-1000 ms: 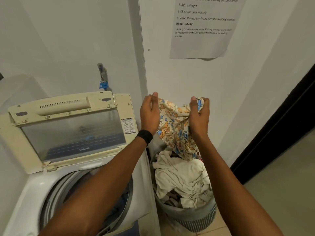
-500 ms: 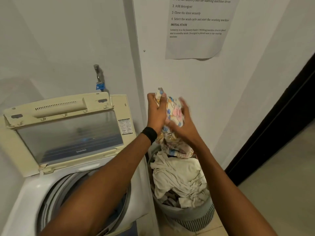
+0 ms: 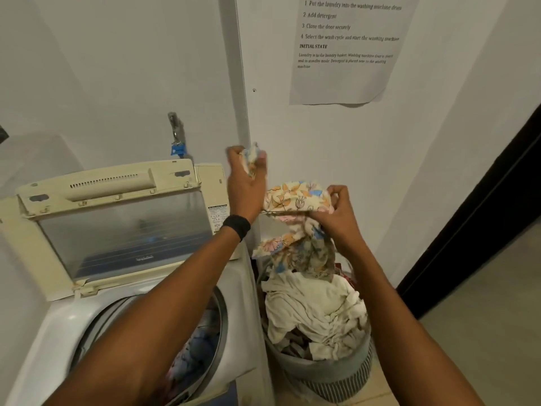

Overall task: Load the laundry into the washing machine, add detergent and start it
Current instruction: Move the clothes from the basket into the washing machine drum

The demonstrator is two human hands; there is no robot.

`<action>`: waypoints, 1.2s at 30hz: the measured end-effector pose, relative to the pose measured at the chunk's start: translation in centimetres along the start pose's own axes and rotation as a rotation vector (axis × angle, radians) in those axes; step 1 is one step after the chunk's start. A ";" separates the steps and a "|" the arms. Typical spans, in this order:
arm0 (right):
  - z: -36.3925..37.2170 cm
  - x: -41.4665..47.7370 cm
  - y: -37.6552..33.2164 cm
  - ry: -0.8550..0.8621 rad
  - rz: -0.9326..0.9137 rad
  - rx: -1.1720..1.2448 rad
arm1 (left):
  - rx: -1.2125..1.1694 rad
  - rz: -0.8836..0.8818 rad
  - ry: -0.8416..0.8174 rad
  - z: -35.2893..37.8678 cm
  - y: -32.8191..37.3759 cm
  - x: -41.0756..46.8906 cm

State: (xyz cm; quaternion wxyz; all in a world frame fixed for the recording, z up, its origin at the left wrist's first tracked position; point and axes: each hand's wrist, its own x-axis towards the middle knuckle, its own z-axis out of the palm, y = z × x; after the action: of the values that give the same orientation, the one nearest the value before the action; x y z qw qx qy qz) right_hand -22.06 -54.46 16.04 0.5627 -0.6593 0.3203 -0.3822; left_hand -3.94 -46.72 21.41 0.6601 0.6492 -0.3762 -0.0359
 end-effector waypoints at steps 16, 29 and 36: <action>1.6 -2.8 4.5 -0.252 0.001 -0.429 | -0.136 -0.113 -0.190 1.1 0.0 -0.9; 5.8 0.5 -2.8 -0.077 0.092 0.420 | -0.010 -0.151 -0.028 -2.7 -3.6 -2.7; 18.3 -3.2 -1.3 -0.349 0.241 0.274 | 0.134 -0.358 0.004 -12.6 -7.9 -4.8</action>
State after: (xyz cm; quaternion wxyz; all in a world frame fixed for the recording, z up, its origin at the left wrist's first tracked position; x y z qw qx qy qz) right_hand -7.85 -42.45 15.46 0.7352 -0.5899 0.2398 -0.2326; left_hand 2.92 -34.87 13.87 0.5992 0.7484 -0.2549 -0.1261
